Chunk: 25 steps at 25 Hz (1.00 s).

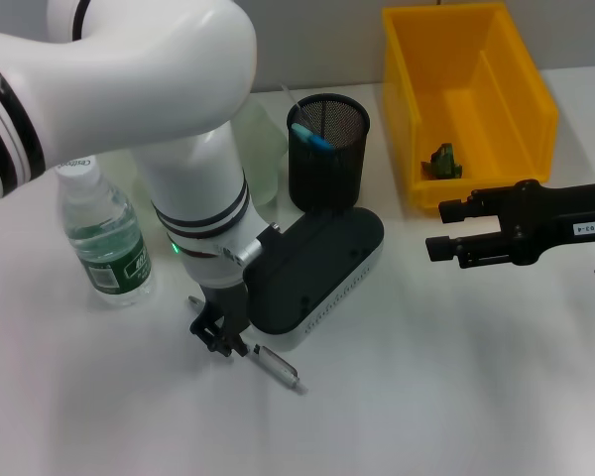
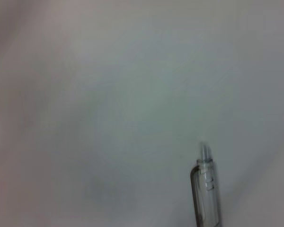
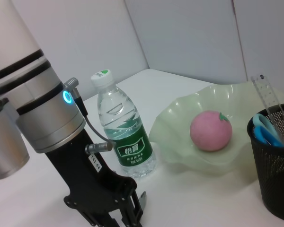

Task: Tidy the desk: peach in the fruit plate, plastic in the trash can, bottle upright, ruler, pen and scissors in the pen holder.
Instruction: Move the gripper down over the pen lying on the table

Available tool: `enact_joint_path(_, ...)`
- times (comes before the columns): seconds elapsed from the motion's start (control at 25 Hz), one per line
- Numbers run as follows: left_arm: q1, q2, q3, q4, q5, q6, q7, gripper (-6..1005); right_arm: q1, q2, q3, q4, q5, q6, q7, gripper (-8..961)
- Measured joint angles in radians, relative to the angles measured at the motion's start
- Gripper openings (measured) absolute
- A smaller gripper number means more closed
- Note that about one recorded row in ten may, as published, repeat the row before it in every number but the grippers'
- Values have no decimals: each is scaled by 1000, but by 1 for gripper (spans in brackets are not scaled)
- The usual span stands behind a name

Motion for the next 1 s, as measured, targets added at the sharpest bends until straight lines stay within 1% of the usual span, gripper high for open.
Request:
enact_joint_path(0.04, 1, 0, 5, -4, 0, -6, -1, 369, 0, 0, 0, 0, 0, 0, 0, 722)
enact_joint_path(0.44, 13, 0, 40, -14, 5, -30, -13, 370, 1, -1, 0, -4, -1, 0, 0, 722)
enact_joint_path(0.72, 15, 0, 50, -14, 5, -32, -14, 370, 6, 0, 0, -4, -2, 0, 0, 723)
enact_joint_path(1.0, 13, 0, 55, -17, 1, -38, -16, 341, 7, 1, 0, -4, -2, 0, 0, 723)
